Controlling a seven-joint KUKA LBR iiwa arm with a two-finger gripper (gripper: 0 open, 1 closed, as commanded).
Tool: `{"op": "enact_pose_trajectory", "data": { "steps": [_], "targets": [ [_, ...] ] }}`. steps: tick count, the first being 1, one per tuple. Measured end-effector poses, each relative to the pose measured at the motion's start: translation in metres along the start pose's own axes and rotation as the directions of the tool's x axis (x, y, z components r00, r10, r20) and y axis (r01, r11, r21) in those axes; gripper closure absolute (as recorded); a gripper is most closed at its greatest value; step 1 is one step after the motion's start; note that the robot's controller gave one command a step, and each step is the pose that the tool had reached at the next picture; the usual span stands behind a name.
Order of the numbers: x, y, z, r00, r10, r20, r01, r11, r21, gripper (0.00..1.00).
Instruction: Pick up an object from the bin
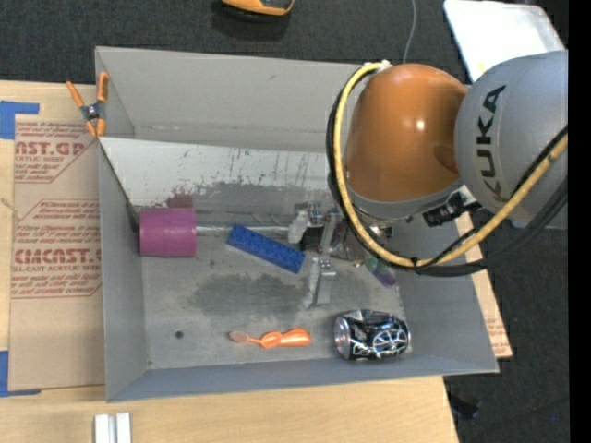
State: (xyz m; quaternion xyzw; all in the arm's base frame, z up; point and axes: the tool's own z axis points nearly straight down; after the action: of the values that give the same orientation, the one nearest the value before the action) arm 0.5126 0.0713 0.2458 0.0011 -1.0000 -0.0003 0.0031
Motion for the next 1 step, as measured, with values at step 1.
{"op": "enact_pose_trajectory", "data": {
  "steps": [1],
  "targets": [
    [-0.0015, -0.0005, -0.0039, 1.0, 0.002, 0.008, -0.002, 1.0, -0.001, 0.0]
  ]
}}
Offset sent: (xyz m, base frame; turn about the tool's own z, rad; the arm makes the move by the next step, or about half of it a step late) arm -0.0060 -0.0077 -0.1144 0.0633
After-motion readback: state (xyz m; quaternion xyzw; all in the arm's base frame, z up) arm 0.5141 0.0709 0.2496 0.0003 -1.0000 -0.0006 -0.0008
